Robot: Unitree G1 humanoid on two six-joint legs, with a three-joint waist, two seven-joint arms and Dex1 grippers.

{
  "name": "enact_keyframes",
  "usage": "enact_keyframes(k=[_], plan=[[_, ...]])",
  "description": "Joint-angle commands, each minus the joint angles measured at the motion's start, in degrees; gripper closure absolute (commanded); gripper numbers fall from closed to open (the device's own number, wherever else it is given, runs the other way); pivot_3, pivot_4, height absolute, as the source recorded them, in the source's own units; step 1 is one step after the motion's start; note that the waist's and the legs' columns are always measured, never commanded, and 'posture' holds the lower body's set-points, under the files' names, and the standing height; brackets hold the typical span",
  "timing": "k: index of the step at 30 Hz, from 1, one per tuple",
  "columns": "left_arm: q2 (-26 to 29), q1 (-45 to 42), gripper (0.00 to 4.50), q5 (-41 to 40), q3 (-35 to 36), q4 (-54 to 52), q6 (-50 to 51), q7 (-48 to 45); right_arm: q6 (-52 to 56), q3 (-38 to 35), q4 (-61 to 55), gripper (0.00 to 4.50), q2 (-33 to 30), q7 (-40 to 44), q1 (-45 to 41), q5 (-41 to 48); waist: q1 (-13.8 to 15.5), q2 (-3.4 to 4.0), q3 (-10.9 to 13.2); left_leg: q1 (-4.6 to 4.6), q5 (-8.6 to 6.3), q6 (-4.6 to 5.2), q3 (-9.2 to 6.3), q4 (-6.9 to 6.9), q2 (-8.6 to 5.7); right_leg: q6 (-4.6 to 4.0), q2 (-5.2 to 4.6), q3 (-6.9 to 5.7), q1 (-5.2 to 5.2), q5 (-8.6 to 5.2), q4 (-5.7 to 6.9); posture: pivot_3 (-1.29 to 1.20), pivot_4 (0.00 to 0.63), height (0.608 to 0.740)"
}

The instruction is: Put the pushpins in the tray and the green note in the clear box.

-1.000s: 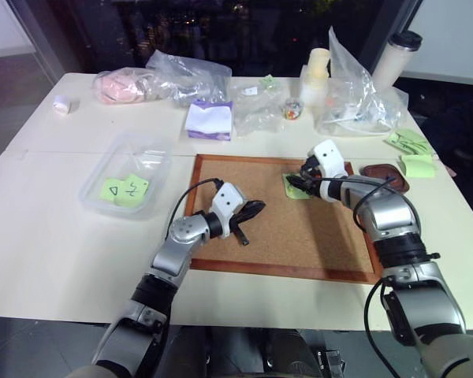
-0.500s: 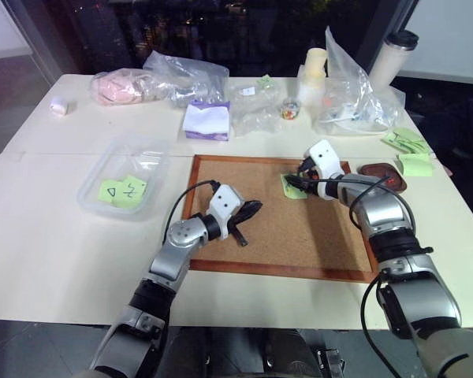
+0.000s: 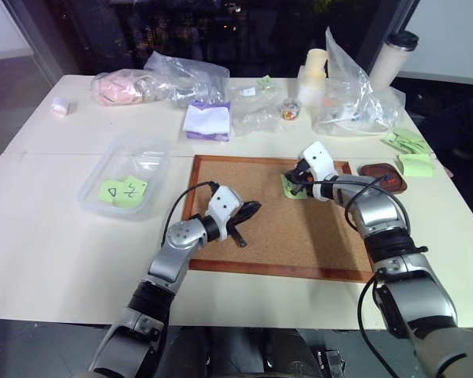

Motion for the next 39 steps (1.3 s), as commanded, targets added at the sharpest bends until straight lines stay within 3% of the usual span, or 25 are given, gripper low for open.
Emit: enact_keyframes(k=[1, 10, 17, 27, 39], plan=[[1.11, 1.99, 4.50, 2.63, -2.27, 2.65, 1.90, -0.65, 0.50, -2.92, -6.37, 4.41, -0.96, -1.38, 0.96, 0.93, 0.12, 0.04, -0.02, -0.01, 0.00, 0.00, 0.00, 0.00, 0.00, 0.00, 0.00, 0.00, 0.00, 0.00, -0.01, 0.00, 0.150, 0.740], [1.27, 0.55, 4.50, 3.02, -2.28, 5.99, 2.29, -0.37, 9.14, -7.42, -21.08, 4.41, -1.64, -3.73, 2.94, 4.03, 0.20, 0.23, -0.20, 0.05, 0.00, 0.00, -0.02, -0.04, -0.01, 0.00, -0.02, -0.01, 0.08, 0.00, -0.05, 0.00, 0.150, 0.740], [0.96, 0.69, 4.50, 2.42, -2.18, 6.15, 2.72, -1.21, 13.30, -11.82, -24.89, 4.41, -2.44, -7.56, 2.56, 5.67, 0.23, 0.32, -0.31, 0.13, 0.00, 0.01, -0.04, -0.04, -0.03, 0.00, -0.01, -0.02, 0.18, 0.00, -0.03, 0.00, 0.150, 0.740], [0.29, -0.15, 4.50, 1.66, -1.01, 3.76, 3.25, -0.68, 9.89, -24.36, -13.22, 4.41, -9.17, -17.20, 5.23, 4.98, 0.28, 0.33, -0.31, 0.08, -0.01, 0.01, -0.03, -0.04, -0.05, 0.00, -0.03, -0.01, 0.17, 0.00, -0.09, 0.00, 0.150, 0.740], [0.73, 1.31, 4.50, 1.85, -0.57, 1.54, 3.29, -0.22, 6.67, -27.73, 0.40, 4.41, -9.77, -23.37, 5.84, 5.45, 0.05, 0.45, -0.38, 0.08, -0.01, 0.01, 0.01, -0.07, -0.04, 0.00, 0.01, 0.05, 0.11, 0.00, -0.11, 0.00, 0.150, 0.740]])
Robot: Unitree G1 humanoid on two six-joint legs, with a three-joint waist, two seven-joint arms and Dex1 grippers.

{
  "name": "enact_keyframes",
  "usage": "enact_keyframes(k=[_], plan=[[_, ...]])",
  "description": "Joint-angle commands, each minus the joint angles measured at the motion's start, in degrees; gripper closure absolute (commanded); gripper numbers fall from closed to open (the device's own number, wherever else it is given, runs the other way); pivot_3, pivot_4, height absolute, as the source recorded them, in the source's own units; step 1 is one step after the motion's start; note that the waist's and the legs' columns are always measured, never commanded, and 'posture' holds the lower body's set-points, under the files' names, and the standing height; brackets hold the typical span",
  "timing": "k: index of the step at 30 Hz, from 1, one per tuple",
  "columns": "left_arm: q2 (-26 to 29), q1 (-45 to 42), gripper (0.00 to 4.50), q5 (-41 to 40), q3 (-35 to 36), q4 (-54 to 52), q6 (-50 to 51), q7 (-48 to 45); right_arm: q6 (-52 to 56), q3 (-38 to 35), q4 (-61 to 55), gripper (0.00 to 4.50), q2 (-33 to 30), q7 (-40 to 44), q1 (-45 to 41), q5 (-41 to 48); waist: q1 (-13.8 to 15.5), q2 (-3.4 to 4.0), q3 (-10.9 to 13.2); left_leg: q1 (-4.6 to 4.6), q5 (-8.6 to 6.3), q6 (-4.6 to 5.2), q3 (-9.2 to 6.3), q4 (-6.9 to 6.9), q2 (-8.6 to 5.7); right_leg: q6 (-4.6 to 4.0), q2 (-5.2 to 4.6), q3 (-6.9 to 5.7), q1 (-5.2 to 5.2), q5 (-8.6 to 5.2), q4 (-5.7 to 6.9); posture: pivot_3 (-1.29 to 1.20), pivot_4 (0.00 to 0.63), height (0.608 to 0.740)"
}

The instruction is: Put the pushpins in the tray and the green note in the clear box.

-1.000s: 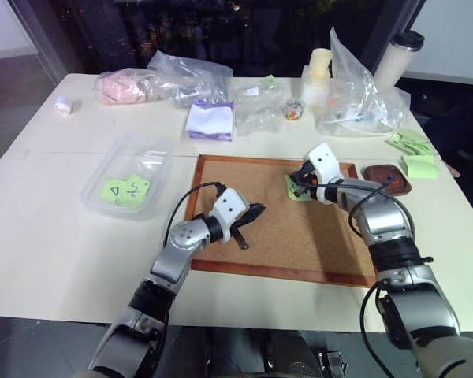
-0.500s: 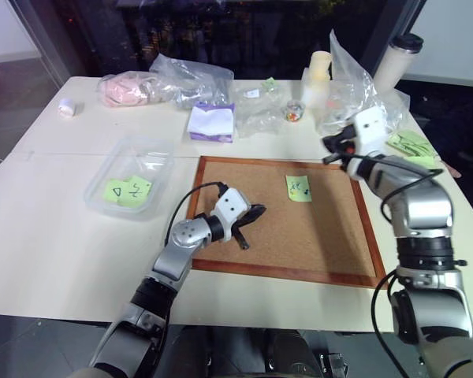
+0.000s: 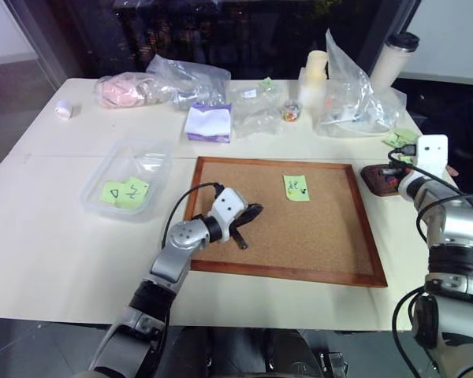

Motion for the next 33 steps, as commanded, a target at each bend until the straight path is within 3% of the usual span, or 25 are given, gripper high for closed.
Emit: enact_keyframes(k=[1, 4, 7, 14, 25, 28, 33], plan=[[0.74, 1.40, 4.50, 1.06, -0.17, 2.05, 1.77, 0.33, -1.69, -1.77, 1.56, 4.41, -0.68, -0.98, -1.21, 0.97, 0.00, 0.00, 0.00, 0.00, 0.00, 0.00, 0.00, -0.01, 0.00, 0.00, 0.00, 0.00, -0.01, 0.00, 0.00, 0.00, 0.150, 0.740], [0.80, 1.44, 4.50, 1.08, -0.22, 2.01, 1.74, 0.47, -1.72, -1.36, 1.29, 4.41, -0.63, -0.72, -0.76, 1.30, -0.06, 0.01, -0.01, 0.00, 0.00, 0.00, 0.01, -0.01, 0.00, 0.00, 0.00, 0.01, -0.02, 0.00, 0.00, 0.00, 0.150, 0.740], [0.82, 1.51, 4.50, 1.11, -0.25, 2.14, 1.61, 0.57, -1.08, -1.02, -0.68, 3.54, -0.08, -0.01, -0.23, 2.22, -0.03, 0.01, 0.00, 0.00, 0.00, 0.00, 0.00, -0.01, 0.00, 0.00, 0.01, 0.01, -0.01, 0.00, 0.00, 0.00, 0.150, 0.740], [0.84, 1.69, 4.50, 1.15, -0.34, 2.17, 1.45, 0.56, 1.17, -0.96, -4.93, 0.03, 0.38, 0.02, 0.37, 3.57, -0.02, 0.01, -0.01, -0.01, 0.00, 0.00, 0.00, -0.01, 0.01, 0.00, 0.01, 0.01, -0.02, 0.00, 0.00, 0.00, 0.150, 0.740], [1.22, 2.18, 4.50, 0.71, 0.31, 0.44, 2.37, 0.89, 11.59, 3.26, -25.73, 0.03, 1.89, 8.12, 5.06, 11.64, -0.07, 0.01, -0.01, -0.03, -0.01, 0.02, -0.03, -0.03, 0.07, 0.00, 0.04, 0.00, -0.02, 0.00, -0.03, 0.00, 0.150, 0.740], [1.72, 2.39, 4.50, 0.44, 0.57, -1.20, 3.33, 0.79, 13.16, 9.01, -32.13, 0.03, 4.44, 8.26, 7.03, 11.32, -0.17, 0.01, -0.01, -0.04, -0.01, 0.02, -0.04, -0.03, 0.12, 0.00, 0.05, 0.00, -0.05, 0.00, -0.03, 0.00, 0.150, 0.740], [2.60, 2.07, 4.50, 0.57, 0.50, -2.24, 3.88, 0.38, 10.16, 16.80, -34.29, 2.31, 5.10, 8.89, 9.11, 6.96, -0.01, 0.00, 0.00, -0.07, -0.01, 0.02, -0.05, -0.04, 0.12, -0.01, 0.13, -0.01, -0.11, -0.01, -0.02, 0.00, 0.150, 0.740]])
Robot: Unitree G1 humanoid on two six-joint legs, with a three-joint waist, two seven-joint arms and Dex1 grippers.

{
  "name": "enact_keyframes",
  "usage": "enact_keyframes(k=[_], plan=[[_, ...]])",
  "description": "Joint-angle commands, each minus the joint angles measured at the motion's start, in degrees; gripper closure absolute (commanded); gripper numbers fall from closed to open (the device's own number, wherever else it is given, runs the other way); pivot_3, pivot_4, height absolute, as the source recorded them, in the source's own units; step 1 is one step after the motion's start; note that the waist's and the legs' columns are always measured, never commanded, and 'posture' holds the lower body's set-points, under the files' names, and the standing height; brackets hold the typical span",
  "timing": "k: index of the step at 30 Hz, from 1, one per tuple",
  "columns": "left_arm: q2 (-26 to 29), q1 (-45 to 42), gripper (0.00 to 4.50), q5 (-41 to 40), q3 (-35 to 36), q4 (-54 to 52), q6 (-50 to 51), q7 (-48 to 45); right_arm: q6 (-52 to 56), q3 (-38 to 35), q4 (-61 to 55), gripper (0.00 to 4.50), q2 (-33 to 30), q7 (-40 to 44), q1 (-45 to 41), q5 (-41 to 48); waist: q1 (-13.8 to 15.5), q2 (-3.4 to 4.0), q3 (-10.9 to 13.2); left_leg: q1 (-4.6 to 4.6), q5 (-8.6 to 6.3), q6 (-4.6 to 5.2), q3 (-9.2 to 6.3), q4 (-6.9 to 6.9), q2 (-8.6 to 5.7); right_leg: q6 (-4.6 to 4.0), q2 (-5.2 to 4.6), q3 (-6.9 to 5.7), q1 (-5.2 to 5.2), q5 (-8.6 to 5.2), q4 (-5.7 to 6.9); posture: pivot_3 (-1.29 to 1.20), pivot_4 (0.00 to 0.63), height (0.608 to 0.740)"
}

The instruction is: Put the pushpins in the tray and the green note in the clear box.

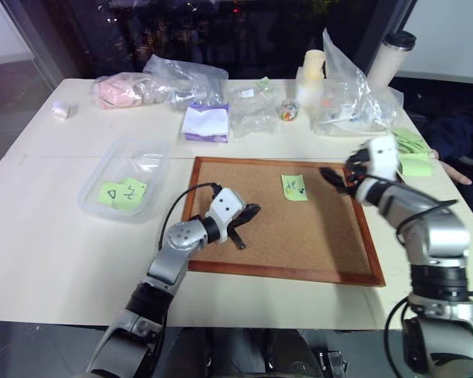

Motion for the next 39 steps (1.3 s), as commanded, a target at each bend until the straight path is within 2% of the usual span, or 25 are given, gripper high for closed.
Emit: enact_keyframes(k=[1, 12, 21, 23, 24, 27, 28, 39], plan=[[1.42, 1.09, 4.50, 0.67, 0.74, 0.51, 1.45, 0.33, -2.42, 2.72, -2.81, 2.31, -0.49, 0.08, 0.62, -2.76, 0.20, -0.01, 0.00, -0.02, 0.00, 0.00, 0.00, 0.00, 0.00, 0.00, -0.02, 0.00, -0.01, 0.00, -0.01, 0.00, 0.150, 0.740], [1.25, 2.35, 4.50, 0.58, 0.28, -2.15, 3.24, 0.86, -6.28, 3.89, 1.21, 2.31, 2.48, -0.46, 1.05, -4.56, 0.12, -0.01, 0.01, -0.04, 0.00, 0.00, 0.01, 0.00, -0.05, 0.00, -0.04, -0.01, -0.03, 0.00, -0.01, 0.00, 0.150, 0.740], [1.69, 2.16, 4.50, 0.38, 0.87, -2.30, 3.65, 0.90, -8.21, 3.89, 2.93, 2.31, 2.52, -0.22, 2.17, -6.09, 0.14, -0.01, 0.01, -0.04, 0.00, 0.00, 0.00, 0.00, -0.05, 0.00, -0.04, -0.01, -0.04, 0.00, -0.01, 0.00, 0.150, 0.740], [1.86, 2.24, 4.50, 0.44, 0.86, -2.28, 3.55, 0.82, -8.83, 3.98, 3.62, 2.84, 2.75, -0.39, 2.39, -6.44, 0.09, -0.01, 0.01, -0.04, 0.00, 0.00, 0.01, 0.00, -0.05, 0.00, -0.04, -0.01, -0.04, 0.00, -0.02, 0.00, 0.150, 0.740], [1.91, 2.24, 4.50, 0.47, 0.83, -2.25, 3.53, 0.81, -9.15, 4.11, 3.97, 2.84, 2.77, -0.50, 2.45, -6.69, 0.05, -0.01, 0.01, -0.04, 0.00, 0.00, 0.01, 0.00, -0.05, 0.00, -0.04, -0.01, -0.04, 0.00, -0.02, 0.00, 0.150, 0.740], [2.09, 2.41, 4.50, 0.68, 0.60, -2.00, 2.98, 0.72, -10.01, 4.46, 4.66, 3.96, 3.19, -0.29, 3.25, -6.94, 0.11, -0.01, 0.01, -0.03, 0.00, 0.00, 0.00, 0.00, -0.05, 0.00, -0.03, -0.01, -0.04, 0.00, -0.01, 0.00, 0.150, 0.740], [2.09, 2.61, 4.50, 0.75, 0.53, -2.04, 2.80, 0.79, -10.27, 4.73, 4.71, 4.46, 3.20, -0.26, 3.80, -7.25, 0.17, -0.01, 0.01, -0.03, 0.00, 0.00, 0.00, 0.00, -0.05, 0.00, -0.03, -0.01, -0.04, 0.00, -0.01, 0.00, 0.150, 0.740], [0.82, 3.33, 4.50, 1.21, -0.44, -0.64, 2.39, 1.54, -8.56, 2.81, 0.24, 4.49, 3.15, -1.29, 4.53, -6.07, 0.31, -0.01, 0.01, -0.03, 0.00, 0.00, -0.01, 0.00, -0.07, 0.00, -0.06, -0.02, 0.00, 0.00, -0.02, 0.00, 0.150, 0.740]])
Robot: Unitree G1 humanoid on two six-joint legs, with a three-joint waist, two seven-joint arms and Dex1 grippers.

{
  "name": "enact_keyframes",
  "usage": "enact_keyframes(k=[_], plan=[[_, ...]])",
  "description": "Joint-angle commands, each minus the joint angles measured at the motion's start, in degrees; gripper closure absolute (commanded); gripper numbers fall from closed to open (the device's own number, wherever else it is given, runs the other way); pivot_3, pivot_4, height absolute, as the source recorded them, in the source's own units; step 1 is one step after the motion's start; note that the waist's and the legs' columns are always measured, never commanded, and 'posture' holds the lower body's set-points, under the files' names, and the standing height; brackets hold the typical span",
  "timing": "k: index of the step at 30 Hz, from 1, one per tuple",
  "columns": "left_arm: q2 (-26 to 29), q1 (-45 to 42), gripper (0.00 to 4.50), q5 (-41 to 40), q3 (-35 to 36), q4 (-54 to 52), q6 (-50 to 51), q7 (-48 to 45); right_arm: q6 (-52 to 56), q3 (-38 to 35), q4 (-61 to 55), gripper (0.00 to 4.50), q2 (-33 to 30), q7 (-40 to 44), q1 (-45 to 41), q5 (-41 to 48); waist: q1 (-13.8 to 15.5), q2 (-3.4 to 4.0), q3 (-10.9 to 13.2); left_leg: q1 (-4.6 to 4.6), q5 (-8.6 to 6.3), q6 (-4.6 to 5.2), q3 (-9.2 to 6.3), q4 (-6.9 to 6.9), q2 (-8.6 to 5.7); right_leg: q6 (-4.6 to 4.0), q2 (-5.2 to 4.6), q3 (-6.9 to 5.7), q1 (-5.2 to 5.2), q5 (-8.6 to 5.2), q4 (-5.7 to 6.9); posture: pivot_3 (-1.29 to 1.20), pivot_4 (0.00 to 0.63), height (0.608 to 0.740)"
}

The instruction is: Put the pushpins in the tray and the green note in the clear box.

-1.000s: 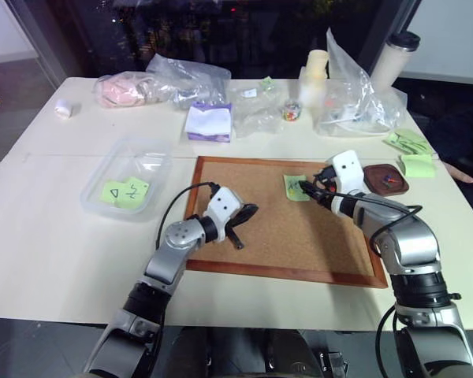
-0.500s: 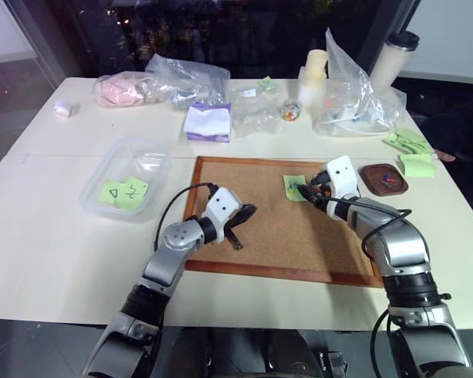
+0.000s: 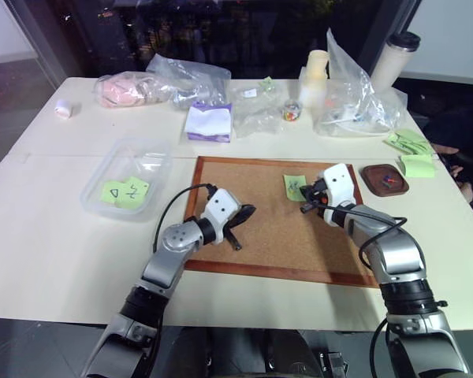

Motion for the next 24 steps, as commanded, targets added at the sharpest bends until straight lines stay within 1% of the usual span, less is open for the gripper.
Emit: enact_keyframes(k=[1, 8, 17, 21, 22, 24], plan=[[-0.24, 1.54, 4.50, 1.07, -0.97, 2.54, 0.76, 0.44, 2.20, -3.42, -4.15, 4.49, -0.34, -1.35, -0.17, 0.91, 0.04, 0.00, 0.00, 0.00, 0.00, 0.00, 0.00, 0.00, 0.00, 0.00, 0.00, 0.00, 0.00, 0.00, 0.00, 0.00, 0.150, 0.740], [-1.00, -0.26, 4.50, 1.43, -1.03, 6.85, -0.73, 0.09, 6.41, -6.08, -8.97, 4.49, -1.56, -1.63, -2.09, 2.61, 0.37, 0.01, 0.00, -0.01, 0.00, 0.00, -0.02, 0.00, -0.07, 0.00, -0.09, -0.03, 0.03, 0.00, -0.01, 0.00, 0.150, 0.740], [-1.18, -0.81, 4.50, 1.78, -1.29, 9.08, -2.64, -0.48, 8.64, -11.55, -9.28, 4.49, -2.05, -3.88, -5.06, 3.65, 0.37, 0.02, -0.03, 0.06, 0.00, 0.00, -0.08, 0.02, -0.10, 0.01, -0.12, -0.07, 0.15, 0.01, 0.01, 0.00, 0.150, 0.740], [-1.26, -0.59, 4.50, 1.80, -1.42, 8.70, -2.91, -0.56, 6.18, -16.57, -3.90, 4.49, -2.80, -7.08, -6.02, 2.85, 0.36, 0.02, -0.03, 0.06, 0.00, 0.00, -0.08, 0.02, -0.12, 0.01, -0.13, -0.07, 0.15, 0.01, 0.01, 0.00, 0.150, 0.740], [-1.63, -1.09, 4.50, 1.75, -1.41, 8.78, -2.83, -0.36, 4.74, -19.57, 1.09, 4.49, -3.11, -9.54, -7.76, 2.78, 0.32, 0.02, -0.03, 0.05, 0.00, 0.00, -0.07, 0.02, -0.12, 0.01, -0.13, -0.07, 0.15, 0.01, 0.01, 0.00, 0.150, 0.740], [-2.11, -1.78, 4.50, 1.96, -1.56, 8.91, -2.98, 0.00, 2.12, -23.20, 8.66, 4.49, -3.84, -12.62, -10.25, 2.78, 0.50, 0.04, -0.03, 0.06, 0.00, 0.01, -0.05, 0.03, -0.15, 0.02, -0.16, -0.06, 0.16, 0.01, 0.02, 0.00, 0.150, 0.740]])
